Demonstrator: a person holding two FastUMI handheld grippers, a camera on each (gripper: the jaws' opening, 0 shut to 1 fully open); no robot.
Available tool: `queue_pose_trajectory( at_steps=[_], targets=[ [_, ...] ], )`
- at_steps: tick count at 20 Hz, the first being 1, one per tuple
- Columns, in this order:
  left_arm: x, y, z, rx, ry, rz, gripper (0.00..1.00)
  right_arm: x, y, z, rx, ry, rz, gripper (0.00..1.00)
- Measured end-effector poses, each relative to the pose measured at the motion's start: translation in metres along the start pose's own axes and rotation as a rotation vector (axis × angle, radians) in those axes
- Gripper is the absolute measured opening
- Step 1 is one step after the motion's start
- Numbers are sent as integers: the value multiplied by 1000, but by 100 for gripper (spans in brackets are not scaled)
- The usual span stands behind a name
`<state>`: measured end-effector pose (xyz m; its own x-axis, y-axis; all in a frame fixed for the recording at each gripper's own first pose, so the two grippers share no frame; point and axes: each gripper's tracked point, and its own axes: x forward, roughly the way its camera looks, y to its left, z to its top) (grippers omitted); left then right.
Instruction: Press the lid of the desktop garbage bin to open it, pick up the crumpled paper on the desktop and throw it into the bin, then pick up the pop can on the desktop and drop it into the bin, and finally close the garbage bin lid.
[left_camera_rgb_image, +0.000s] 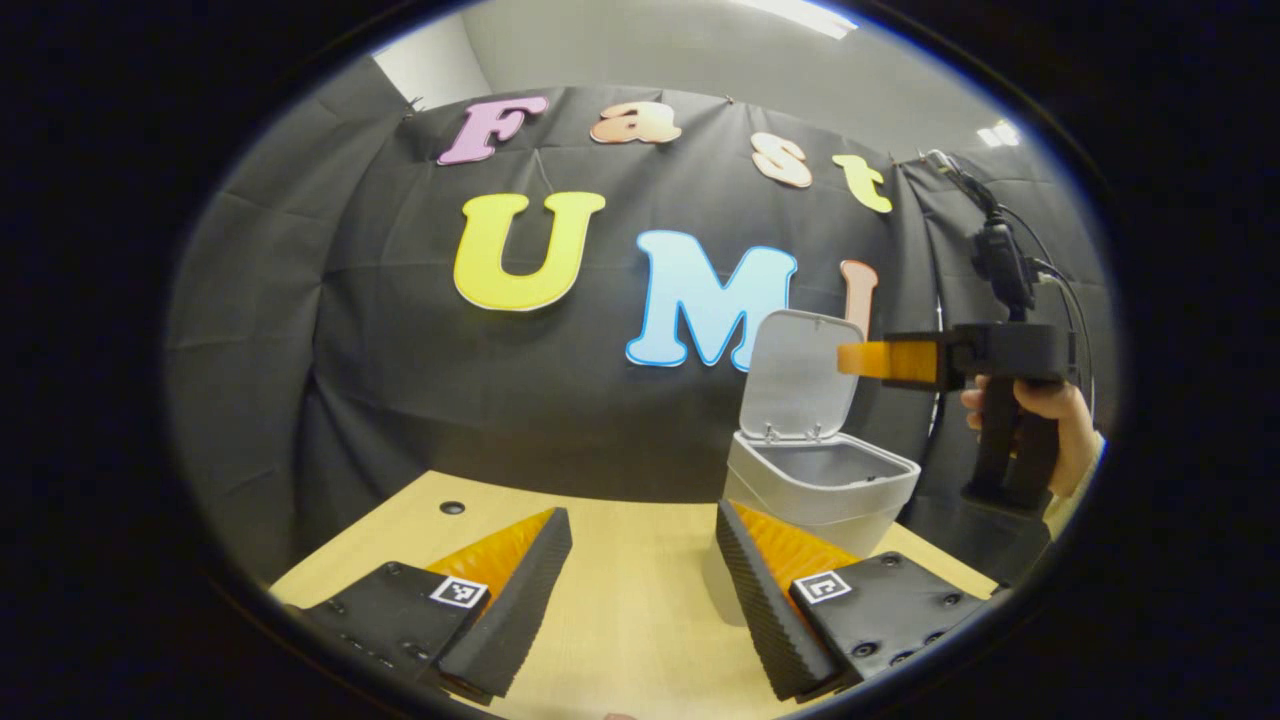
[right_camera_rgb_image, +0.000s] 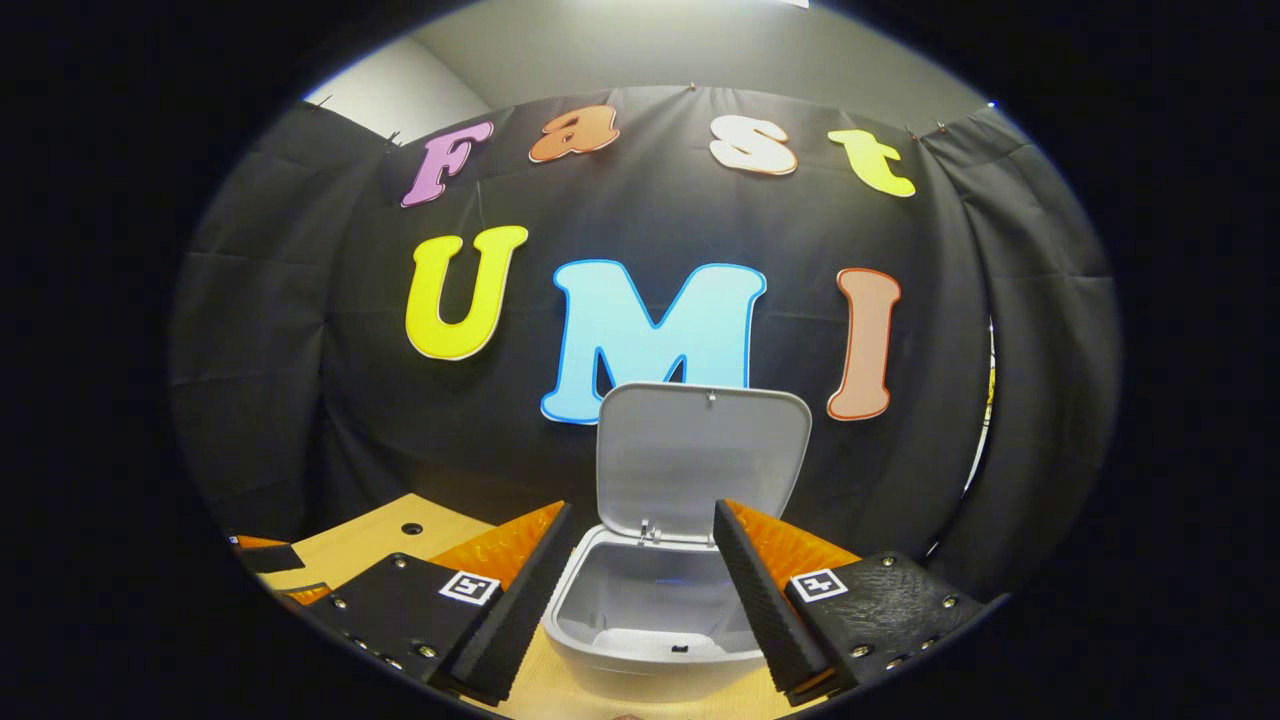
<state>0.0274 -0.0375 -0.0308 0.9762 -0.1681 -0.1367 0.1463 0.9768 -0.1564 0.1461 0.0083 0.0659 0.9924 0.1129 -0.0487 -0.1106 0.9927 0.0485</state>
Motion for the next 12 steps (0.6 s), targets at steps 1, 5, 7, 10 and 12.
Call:
queue_pose_trajectory(
  at_steps=[1, 5, 7, 10, 12],
  targets=[
    [-1, 0, 1, 6, -3, 1, 96, 4, -3, 5, 4, -6, -7, 90],
    [-1, 1, 8, 28, -16, 9, 95, 21, -13, 27, 14, -34, -25, 90],
    [1, 1, 9, 28, -19, 10, 96, 32, -20, 39, 4, -45, -41, 90],
    [10, 3, 11, 30, -24, 8, 96, 49, -28, 58, -3, -73, -67, 90],
    [17, 5, 12, 43, -20, 4, 96, 61, -32, 70, -11, -85, -78, 90]
  ],
)
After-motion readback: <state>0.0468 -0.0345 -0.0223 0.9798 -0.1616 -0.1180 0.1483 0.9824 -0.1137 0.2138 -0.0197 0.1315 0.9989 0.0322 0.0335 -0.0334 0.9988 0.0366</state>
